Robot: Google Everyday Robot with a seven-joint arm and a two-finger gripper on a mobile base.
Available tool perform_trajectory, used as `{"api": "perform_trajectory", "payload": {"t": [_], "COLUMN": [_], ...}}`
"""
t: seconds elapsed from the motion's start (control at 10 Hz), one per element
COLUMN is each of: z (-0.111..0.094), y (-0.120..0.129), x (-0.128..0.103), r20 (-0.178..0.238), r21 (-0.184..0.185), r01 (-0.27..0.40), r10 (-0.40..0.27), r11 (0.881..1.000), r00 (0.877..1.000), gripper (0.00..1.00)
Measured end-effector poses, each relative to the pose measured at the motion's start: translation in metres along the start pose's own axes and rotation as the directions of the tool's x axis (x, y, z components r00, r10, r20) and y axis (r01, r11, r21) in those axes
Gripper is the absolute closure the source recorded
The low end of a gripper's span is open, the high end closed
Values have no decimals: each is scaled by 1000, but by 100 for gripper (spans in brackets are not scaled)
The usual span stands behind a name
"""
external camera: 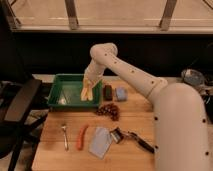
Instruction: Place banana in tray
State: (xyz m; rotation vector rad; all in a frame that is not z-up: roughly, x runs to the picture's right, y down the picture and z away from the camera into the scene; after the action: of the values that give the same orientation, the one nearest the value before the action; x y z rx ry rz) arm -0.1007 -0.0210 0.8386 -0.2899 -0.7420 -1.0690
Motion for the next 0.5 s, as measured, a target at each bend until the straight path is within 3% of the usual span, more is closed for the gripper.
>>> {"api": "perform_trajectory", "payload": {"t": [0.2, 0.5], "z": [23, 38], "y": [-12, 0], "x": [7, 17], "r20": [1, -48], "r21": [13, 13], "r01": [28, 92], "r10": [-28, -91], "r11": [1000, 996], "r00": [1000, 995], "gripper": [90, 57]}}
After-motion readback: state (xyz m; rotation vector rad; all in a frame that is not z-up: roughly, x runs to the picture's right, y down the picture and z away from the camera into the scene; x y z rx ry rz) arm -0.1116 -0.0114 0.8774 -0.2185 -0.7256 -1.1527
